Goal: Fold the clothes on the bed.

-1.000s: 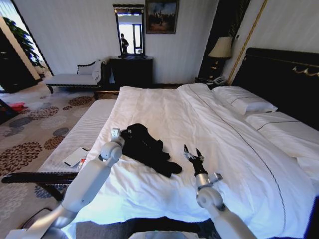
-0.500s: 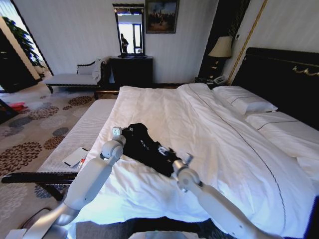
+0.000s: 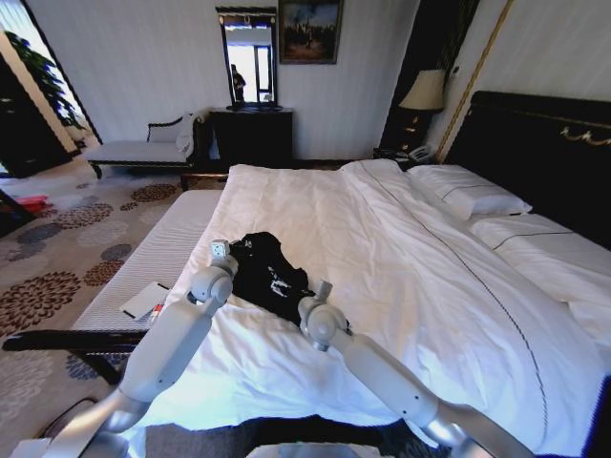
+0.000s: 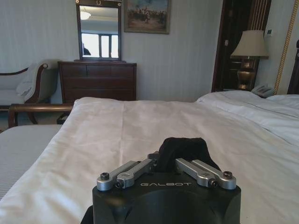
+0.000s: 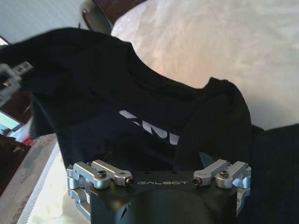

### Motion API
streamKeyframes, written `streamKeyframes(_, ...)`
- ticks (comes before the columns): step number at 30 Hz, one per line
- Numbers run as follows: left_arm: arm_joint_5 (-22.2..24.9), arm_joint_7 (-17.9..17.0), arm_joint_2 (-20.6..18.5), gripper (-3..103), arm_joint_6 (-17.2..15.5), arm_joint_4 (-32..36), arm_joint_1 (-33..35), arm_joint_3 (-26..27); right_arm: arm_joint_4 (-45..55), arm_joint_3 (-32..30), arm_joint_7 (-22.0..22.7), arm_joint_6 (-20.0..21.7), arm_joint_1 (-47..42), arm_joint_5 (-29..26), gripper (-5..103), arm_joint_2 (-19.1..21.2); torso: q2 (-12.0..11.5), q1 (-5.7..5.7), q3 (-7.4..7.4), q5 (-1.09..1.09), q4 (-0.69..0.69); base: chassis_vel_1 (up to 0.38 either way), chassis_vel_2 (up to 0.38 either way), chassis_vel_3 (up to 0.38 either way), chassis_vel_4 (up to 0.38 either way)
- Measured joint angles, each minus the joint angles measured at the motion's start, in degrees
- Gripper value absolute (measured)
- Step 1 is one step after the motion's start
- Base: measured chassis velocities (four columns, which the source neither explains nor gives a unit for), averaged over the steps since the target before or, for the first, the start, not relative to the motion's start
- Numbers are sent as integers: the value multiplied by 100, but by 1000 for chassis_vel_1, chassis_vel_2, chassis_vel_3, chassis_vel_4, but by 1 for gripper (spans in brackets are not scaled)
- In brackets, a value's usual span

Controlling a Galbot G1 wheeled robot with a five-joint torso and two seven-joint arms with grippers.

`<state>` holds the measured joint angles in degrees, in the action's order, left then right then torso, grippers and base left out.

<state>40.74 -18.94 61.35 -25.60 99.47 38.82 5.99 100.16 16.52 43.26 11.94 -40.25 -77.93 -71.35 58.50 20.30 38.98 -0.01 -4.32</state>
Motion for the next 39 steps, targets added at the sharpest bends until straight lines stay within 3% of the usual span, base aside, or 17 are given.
streamKeyframes(11,46,-2,-89,2,-4,124,21,94,-154,38,138,24,37,186,100,-90,0,0,0,1,0,0,0,0,0)
streamKeyframes(19,51,-5,-95,2,-11,175,55,116,-49,-84,276,71,1,431,100,157,0,0,0,1,0,0,0,0,0)
streamKeyframes(34,94,-20,-147,2,-26,328,131,140,-290,38,556,411,3,806,103,175,0,-1,0,1,0,0,0,0,0)
streamKeyframes(37,95,-22,-152,2,-27,329,133,141,-318,53,573,411,21,800,95,150,0,-1,0,1,0,0,0,0,0)
streamKeyframes(39,95,-24,-161,2,-27,329,139,142,-316,53,578,384,34,761,85,147,0,-1,0,1,0,0,0,0,0)
